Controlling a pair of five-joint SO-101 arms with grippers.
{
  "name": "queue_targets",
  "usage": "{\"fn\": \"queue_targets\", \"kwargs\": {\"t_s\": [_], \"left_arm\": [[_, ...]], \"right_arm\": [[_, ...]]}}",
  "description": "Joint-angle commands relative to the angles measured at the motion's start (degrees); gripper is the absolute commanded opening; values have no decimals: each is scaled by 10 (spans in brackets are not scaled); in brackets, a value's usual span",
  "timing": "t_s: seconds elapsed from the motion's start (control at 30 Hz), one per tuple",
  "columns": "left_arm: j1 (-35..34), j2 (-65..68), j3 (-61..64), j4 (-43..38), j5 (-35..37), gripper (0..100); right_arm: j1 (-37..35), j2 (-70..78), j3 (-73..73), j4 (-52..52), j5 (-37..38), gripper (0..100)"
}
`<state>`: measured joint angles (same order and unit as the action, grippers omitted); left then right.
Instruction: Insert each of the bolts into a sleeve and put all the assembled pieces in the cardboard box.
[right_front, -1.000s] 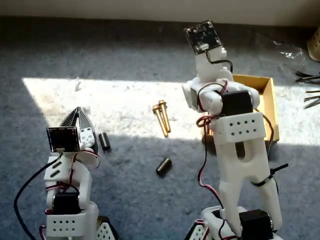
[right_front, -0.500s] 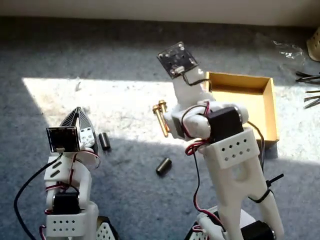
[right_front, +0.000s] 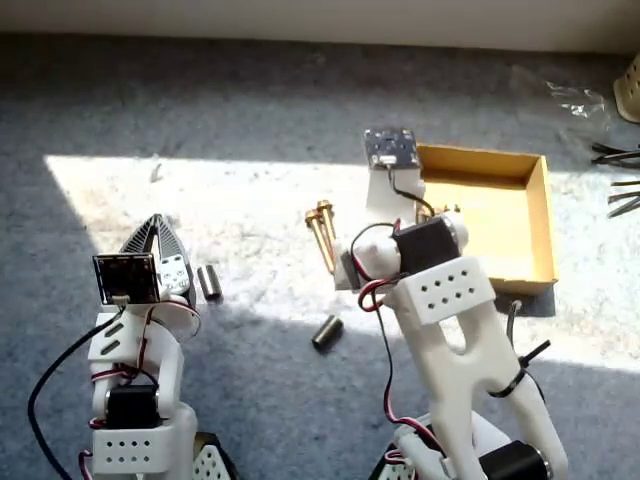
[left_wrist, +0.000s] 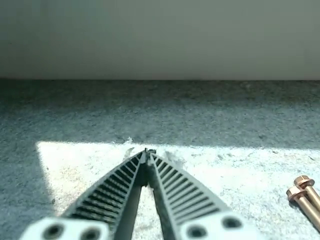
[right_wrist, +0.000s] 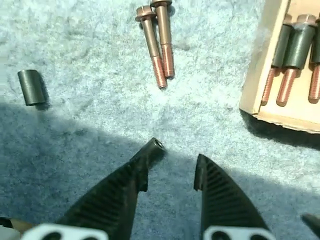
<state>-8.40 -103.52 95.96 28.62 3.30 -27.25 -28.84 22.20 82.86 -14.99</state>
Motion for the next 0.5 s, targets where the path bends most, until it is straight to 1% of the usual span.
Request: {"fn": "queue_targets", "kwargs": {"t_s": [0.0,0.1,0.13,0.2,0.27,0.37,0.47], "left_arm": [[-4,-1,12,-10,-4,7],[-4,-1,12,-10,-4,7],[-4,-1,12,-10,-4,7],[-4,-1,12,-10,-4,7],[-4,-1,12,-10,-4,7],[-4,1,12,-10,-4,7],[-5,2,12,-10,-4,7]], "right_arm": [[-4,-15,41,-70,-7,139],[-6,-15,65,-87,-10,139],[-7,-15,68,-87,-23,139],[-15,-16,67,-85,-77,139],[-18,-16,70,-84,-115,139],[-18,-16,71,-85,-161,139],[-22,-15,73,-88,-184,141]]}}
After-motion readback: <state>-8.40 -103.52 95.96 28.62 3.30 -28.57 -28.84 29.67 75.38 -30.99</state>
